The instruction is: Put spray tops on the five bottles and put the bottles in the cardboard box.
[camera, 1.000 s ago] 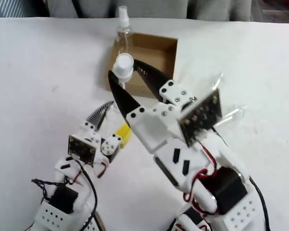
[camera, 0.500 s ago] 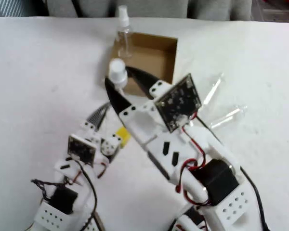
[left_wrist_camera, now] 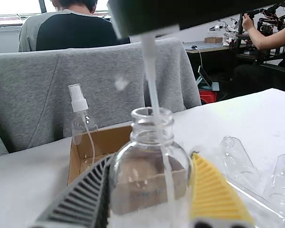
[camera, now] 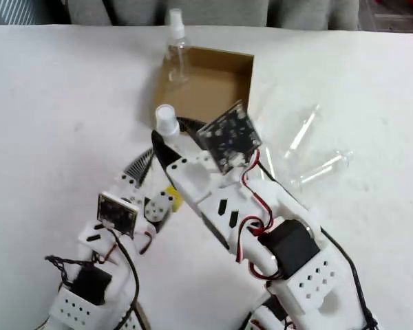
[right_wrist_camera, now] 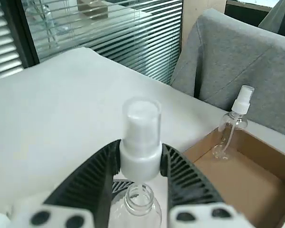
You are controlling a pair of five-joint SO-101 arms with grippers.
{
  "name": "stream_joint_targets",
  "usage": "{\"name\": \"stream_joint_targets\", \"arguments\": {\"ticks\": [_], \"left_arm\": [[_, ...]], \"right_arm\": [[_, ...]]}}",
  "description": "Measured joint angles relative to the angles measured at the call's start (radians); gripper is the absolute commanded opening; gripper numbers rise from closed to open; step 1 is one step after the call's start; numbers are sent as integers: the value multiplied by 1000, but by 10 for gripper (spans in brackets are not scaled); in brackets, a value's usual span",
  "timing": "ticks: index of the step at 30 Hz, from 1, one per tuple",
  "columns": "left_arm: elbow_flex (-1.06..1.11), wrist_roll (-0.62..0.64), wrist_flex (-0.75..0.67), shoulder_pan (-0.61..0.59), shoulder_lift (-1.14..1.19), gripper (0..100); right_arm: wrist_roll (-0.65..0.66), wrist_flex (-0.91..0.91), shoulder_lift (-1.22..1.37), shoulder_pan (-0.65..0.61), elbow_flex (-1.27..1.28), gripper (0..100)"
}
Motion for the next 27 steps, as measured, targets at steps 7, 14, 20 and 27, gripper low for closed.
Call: {"name": "stream_joint_targets", "arguments": {"ticks": [7,14,20,27], "left_arm": [[0,0,0,-2,0,20],[0,0,0,-3,0,20],[0,0,0,-3,0,20],[0,0,0,-17,0,20]], "right_arm": [[-26,81,2,-2,0,247],[-35,114,-2,-2,-9,262],[-35,114,-89,2,-107,244],[-35,218,-192,133,-129,53]]}}
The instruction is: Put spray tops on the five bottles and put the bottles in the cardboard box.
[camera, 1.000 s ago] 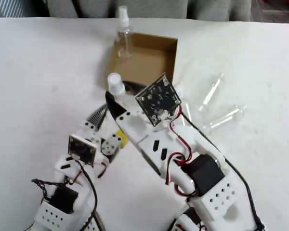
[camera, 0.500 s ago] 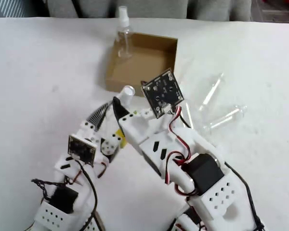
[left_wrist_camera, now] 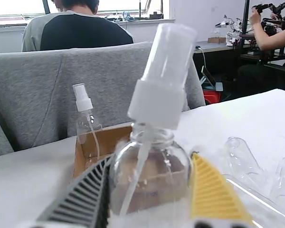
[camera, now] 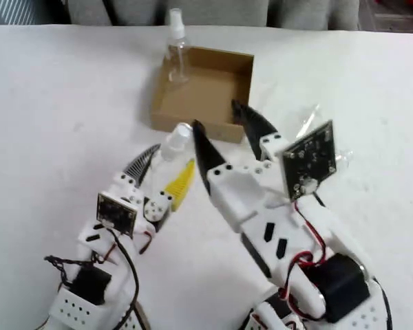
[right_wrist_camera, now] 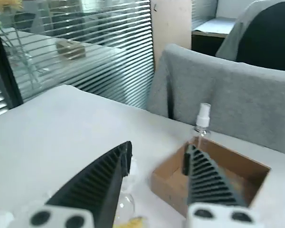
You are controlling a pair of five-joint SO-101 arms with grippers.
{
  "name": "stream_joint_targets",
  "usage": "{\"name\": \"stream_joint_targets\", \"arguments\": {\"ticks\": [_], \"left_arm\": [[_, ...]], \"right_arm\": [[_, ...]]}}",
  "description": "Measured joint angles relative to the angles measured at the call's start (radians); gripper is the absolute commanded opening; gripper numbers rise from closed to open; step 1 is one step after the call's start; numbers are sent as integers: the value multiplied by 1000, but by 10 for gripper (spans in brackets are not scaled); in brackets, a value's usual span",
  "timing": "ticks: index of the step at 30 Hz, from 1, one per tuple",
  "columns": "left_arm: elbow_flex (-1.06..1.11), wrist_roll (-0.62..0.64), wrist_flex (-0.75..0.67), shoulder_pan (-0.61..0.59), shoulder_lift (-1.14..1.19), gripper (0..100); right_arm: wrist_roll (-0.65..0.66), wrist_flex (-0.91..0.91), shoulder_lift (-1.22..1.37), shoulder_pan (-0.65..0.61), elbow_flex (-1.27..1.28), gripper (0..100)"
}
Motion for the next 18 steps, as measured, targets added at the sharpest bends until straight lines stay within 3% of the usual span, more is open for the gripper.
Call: {"name": "stream_joint_targets", "arguments": {"ticks": [4,9,14,18], "left_arm": [[0,6,-44,-46,0,20],[0,129,-89,-78,0,20],[0,226,-104,-81,0,20],[0,244,-150,-86,0,20]], "right_arm": [[0,169,-28,114,0,62],[0,336,-29,163,103,14],[0,259,-60,141,359,16],[0,141,-158,49,566,16]]}}
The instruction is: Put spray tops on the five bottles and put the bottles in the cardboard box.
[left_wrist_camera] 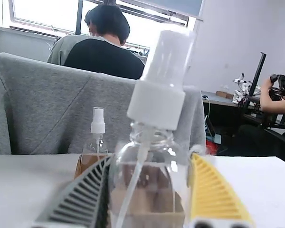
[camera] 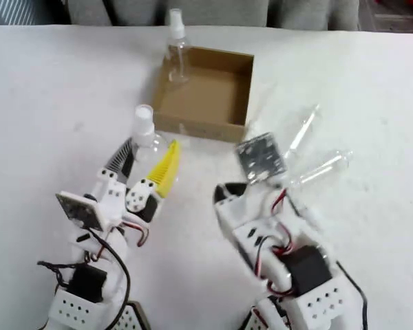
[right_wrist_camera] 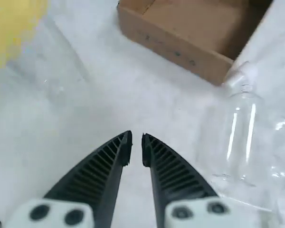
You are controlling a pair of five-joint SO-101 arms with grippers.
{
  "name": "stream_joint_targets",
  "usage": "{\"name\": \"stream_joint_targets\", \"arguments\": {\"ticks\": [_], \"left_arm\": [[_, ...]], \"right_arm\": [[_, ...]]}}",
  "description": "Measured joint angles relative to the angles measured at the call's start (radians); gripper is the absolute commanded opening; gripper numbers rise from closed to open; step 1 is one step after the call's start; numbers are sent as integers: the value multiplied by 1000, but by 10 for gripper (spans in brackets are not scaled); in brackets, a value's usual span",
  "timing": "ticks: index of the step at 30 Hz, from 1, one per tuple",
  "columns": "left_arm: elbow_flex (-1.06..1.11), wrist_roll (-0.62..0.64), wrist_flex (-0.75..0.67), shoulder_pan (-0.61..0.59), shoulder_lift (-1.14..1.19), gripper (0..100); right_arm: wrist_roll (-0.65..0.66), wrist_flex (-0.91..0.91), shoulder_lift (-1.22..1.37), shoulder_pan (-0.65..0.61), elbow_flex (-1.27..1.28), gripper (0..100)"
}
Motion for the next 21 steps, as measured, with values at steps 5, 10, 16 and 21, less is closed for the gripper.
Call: {"name": "stream_joint_targets", "arguments": {"ticks": [5,10,16,21], "left_arm": [[0,2,-5,0,0,20],[-40,2,38,3,9,20],[-272,-52,126,40,252,20],[-301,-78,-20,46,546,20]], "right_arm": [[-2,-109,-127,-118,183,16],[-2,-250,-207,-224,351,16],[-2,-439,-272,-270,520,16],[-2,-617,-328,-287,649,16]]}}
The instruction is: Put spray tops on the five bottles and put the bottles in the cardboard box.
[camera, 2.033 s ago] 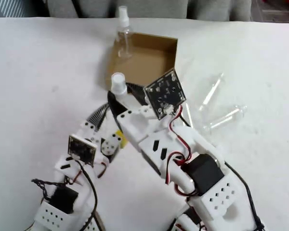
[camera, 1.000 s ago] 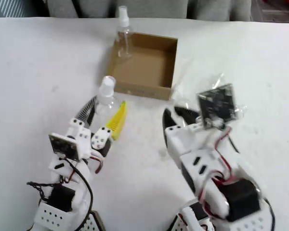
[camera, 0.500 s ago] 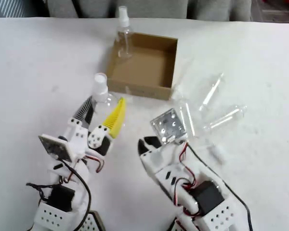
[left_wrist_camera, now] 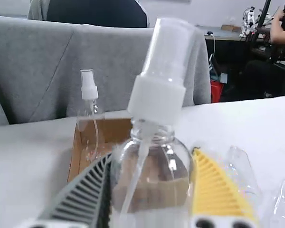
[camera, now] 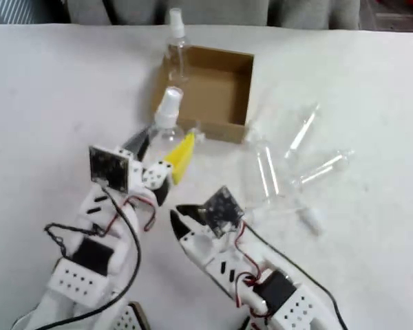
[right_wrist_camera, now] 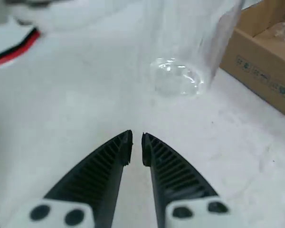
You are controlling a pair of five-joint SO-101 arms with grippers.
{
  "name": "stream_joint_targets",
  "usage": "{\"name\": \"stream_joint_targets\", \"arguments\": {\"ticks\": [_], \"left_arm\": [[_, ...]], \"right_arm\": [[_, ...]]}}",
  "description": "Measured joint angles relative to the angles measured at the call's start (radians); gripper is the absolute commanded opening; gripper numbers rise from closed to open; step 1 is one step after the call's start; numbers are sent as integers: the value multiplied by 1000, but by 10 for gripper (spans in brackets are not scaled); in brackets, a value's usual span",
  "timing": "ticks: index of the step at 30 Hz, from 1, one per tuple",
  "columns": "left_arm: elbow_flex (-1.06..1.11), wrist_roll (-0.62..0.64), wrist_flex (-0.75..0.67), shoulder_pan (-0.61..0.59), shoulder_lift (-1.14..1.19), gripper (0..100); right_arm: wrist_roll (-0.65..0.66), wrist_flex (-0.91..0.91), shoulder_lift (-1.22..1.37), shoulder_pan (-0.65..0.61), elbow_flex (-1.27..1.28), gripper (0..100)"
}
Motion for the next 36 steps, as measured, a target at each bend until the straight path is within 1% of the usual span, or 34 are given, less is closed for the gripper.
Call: {"name": "stream_joint_targets", "arguments": {"ticks": [2,5,8,12,15,18,22,27,36], "left_arm": [[20,-3,-100,5,49,20],[92,-6,-250,3,77,20],[118,-6,-319,3,78,20],[118,-6,-331,12,78,20],[118,-6,-333,55,78,20],[118,-6,-298,92,78,20],[118,-6,-285,91,78,20],[118,-6,-285,91,78,20],[118,-6,-285,91,78,20]], "right_arm": [[-9,-54,-41,3,12,16],[-84,-74,-48,-2,15,16],[-120,-78,-57,-3,17,16],[-126,-89,-58,15,17,16],[-126,-110,-58,37,17,16],[-126,-130,-58,54,17,16],[-123,-137,-58,86,17,16],[-86,-137,-58,137,17,16],[-77,-127,-64,149,17,16]]}}
